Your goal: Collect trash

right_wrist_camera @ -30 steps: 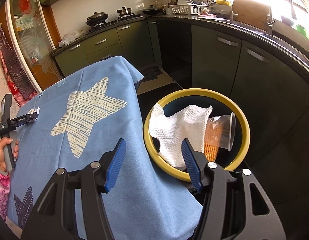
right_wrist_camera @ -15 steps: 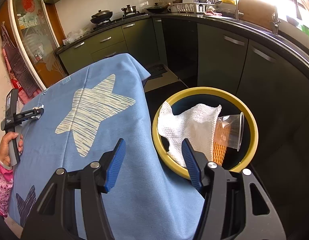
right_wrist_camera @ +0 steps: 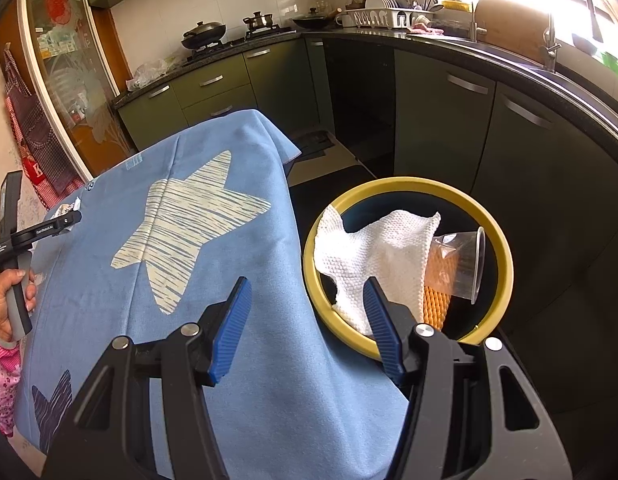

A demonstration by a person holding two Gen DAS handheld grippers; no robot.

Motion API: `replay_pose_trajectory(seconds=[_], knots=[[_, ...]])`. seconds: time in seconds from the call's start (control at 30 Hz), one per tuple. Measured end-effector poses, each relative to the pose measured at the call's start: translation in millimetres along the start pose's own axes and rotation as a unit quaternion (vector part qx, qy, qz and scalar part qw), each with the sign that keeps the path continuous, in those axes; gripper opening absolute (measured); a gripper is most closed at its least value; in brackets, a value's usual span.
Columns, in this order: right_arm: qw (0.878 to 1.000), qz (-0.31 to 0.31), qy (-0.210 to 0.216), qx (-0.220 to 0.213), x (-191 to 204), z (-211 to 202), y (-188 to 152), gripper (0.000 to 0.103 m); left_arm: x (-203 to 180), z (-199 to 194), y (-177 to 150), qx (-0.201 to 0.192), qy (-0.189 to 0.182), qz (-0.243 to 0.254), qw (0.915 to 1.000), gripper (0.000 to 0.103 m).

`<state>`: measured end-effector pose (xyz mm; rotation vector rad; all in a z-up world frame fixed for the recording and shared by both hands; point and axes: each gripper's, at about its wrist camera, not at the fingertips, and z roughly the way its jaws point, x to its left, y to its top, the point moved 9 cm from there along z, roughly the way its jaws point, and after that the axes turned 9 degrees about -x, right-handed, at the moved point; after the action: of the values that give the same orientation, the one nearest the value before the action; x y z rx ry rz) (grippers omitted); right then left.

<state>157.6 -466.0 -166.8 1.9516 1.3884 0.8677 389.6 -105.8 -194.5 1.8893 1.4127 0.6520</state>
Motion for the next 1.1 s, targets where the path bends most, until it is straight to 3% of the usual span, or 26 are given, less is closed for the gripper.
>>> replay_pose_trajectory(seconds=[0.23, 0.37, 0.67, 0.87, 1.0, 1.07, 1.1], knots=[[1.000, -0.006, -0.008, -0.013, -11.1, -14.6, 6.7, 0.055, -76.1, -37.9, 19.2, -0.025, -0.067, 0.043, 0.9965, 0.071], [0.999, -0.006, -0.031, -0.027, -35.9, -32.1, 11.6, 0.055, -140.5, -50.8, 25.7, -0.026, -0.116, 0.076, 0.9899, 0.071], [0.994, 0.046, -0.087, -0.044, -118.1, -71.0, 0.3, 0.055, -305.5, -56.2, 22.7, -0.008, -0.219, 0.155, 0.9633, 0.071], [0.991, 0.081, -0.096, -0.047, -152.9, -77.5, -11.2, 0.055, -414.7, -44.0, -1.0, 0.036, -0.280, 0.201, 0.9383, 0.071], [0.990, 0.092, -0.091, -0.049, -160.5, -77.6, -14.6, 0.056, -462.0, -30.4, -17.7, 0.059, -0.294, 0.221, 0.9282, 0.073], [0.990, 0.097, -0.089, -0.049, -162.1, -76.8, -16.3, 0.058, -483.5, -24.1, -26.0, 0.065, -0.296, 0.236, 0.9235, 0.089], [0.990, 0.099, -0.087, -0.049, -162.0, -76.4, -17.1, 0.058, -489.4, -18.8, -28.4, 0.065, -0.296, 0.240, 0.9223, 0.092]])
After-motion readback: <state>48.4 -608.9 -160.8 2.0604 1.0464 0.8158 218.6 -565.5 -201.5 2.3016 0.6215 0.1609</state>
